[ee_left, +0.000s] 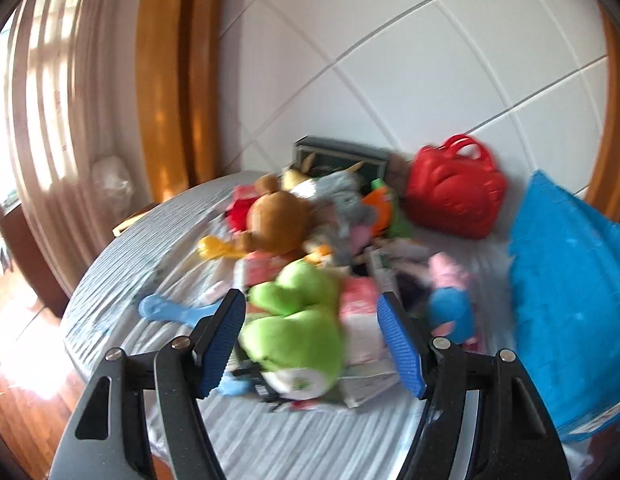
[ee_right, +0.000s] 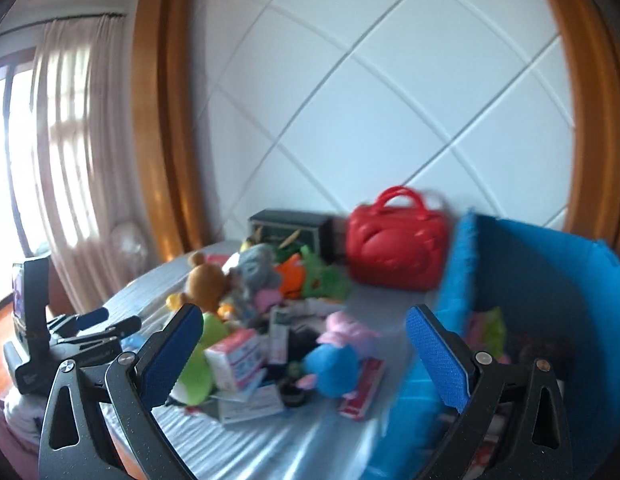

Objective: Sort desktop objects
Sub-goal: 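Move both tools back over the pile on the bed, then grasp the green frog plush with both tools together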

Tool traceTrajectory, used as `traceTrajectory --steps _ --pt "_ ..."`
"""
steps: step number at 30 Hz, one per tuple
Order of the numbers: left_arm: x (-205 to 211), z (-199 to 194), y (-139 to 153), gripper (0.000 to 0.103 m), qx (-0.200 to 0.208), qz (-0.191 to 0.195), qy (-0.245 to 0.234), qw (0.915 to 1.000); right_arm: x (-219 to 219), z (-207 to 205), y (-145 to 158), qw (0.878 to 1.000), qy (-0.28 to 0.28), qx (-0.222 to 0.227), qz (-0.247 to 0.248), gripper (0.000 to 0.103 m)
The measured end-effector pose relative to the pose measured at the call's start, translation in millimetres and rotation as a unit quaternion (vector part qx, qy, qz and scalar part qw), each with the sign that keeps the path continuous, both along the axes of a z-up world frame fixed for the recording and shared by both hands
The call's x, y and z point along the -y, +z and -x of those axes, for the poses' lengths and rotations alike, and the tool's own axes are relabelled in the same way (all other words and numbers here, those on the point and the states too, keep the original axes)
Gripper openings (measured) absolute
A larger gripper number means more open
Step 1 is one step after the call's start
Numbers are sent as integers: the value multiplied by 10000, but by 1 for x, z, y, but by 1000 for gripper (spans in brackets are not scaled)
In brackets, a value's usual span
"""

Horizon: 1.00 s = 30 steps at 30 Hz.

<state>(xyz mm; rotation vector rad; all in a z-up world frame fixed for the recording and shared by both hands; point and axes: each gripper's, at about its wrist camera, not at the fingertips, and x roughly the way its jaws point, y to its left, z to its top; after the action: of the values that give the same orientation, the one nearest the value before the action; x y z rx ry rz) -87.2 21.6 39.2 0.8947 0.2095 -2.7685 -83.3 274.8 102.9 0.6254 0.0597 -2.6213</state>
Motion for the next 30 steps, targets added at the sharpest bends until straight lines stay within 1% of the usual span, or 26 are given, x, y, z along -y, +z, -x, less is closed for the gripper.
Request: traceTrajectory --steps 2,4,8,10,12,14,18,19,20,21,22,24,26,27,28,29,30 --pt "31 1 -18 68 221 21 78 9997 40 12 -18 9997 82 206 -143 103" --pt "58 0 -36 68 403 13 55 9992 71 21 -39 9989 107 374 -272 103" --pt "93 2 -64 68 686 55 -154 9975 119 30 -86 9961 131 767 -425 103" --pt "107 8 -79 68 836 9 -293 9961 143 36 -112 9935 81 974 -590 103" --pt "117 14 -91 68 932 -70 -414 9948 169 45 -138 9890 87 1289 -726 103" --pt "127 22 -104 68 1024 -151 -523 9933 185 52 -153 9856 87 1501 -779 103" --pt "139 37 -126 68 1213 -246 -649 9902 215 67 -168 9819 10 1658 -918 103" --pt "142 39 -130 68 1247 -303 -657 9896 223 72 -172 9807 31 1717 -935 97" --pt "144 41 -133 68 1288 -364 -657 9888 236 77 -177 9780 117 1851 -959 87" --pt "146 42 -136 68 1311 -395 -662 9884 245 79 -181 9765 173 1929 -951 63" --pt "148 43 -137 68 1325 -391 -672 9881 255 81 -186 9744 266 2034 -922 54" --pt "152 44 -141 68 1379 -333 -698 9874 270 79 -197 9714 365 2116 -1011 58" --pt "154 46 -144 68 1439 -331 -729 9864 279 75 -206 9679 505 2199 -1111 83" --pt "155 48 -146 67 1460 -353 -760 9857 280 74 -209 9675 481 2151 -1239 83" --pt "151 50 -149 68 1542 -272 -839 9841 277 73 -212 9681 331 2033 -1430 83" --pt "148 53 -149 68 1536 -250 -912 9836 273 74 -214 9664 176 2018 -1580 81" --pt "143 54 -149 68 1516 -272 -1015 9828 263 77 -217 9649 74 2082 -1601 81"
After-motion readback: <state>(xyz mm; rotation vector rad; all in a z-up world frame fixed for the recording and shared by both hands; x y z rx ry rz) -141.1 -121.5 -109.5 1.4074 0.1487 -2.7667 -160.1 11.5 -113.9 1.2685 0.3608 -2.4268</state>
